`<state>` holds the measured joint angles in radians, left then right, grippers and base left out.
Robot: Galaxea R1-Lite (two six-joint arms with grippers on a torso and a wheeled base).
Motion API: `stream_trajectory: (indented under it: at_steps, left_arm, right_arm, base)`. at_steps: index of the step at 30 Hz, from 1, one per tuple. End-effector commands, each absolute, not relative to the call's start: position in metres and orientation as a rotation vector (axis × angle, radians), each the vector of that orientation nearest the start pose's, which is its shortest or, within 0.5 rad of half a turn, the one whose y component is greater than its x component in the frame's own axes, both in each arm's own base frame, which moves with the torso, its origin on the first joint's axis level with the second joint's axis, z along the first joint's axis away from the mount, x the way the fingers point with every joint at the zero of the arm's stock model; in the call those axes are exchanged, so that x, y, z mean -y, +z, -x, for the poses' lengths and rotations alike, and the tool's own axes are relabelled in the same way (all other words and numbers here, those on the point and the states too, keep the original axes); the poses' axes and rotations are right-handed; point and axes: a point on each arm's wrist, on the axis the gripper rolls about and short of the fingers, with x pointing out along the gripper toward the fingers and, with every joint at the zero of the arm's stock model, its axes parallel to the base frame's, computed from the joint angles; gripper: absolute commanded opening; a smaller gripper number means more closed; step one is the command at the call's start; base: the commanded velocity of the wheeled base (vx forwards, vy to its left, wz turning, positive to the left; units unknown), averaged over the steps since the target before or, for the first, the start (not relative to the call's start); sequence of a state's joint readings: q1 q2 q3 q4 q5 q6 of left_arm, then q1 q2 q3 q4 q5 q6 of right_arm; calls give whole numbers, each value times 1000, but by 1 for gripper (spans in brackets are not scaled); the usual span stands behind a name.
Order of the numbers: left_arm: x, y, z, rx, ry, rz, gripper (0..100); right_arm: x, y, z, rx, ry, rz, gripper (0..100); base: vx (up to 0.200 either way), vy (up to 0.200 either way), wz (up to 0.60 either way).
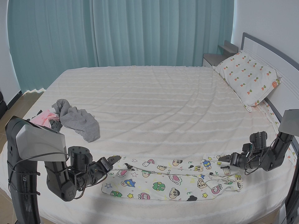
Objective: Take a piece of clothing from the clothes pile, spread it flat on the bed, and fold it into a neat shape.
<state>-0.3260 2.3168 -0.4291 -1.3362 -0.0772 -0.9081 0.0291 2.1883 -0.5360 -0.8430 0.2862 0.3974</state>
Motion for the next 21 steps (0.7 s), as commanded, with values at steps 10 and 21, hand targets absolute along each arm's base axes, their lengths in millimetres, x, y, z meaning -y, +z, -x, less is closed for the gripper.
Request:
stream_trajectory:
  at_steps: [10,21]
  left_arm:
    - [118,23,-351,-724,95,817,100]
    - [108,7,-358,-778,-23,586,100]
  right_arm:
    - [-55,-6,-269,-678,271,-620,100]
    - [-54,-7,-266,-678,274,-622,100]
  base:
    - [0,0,0]
    - [0,0,0]
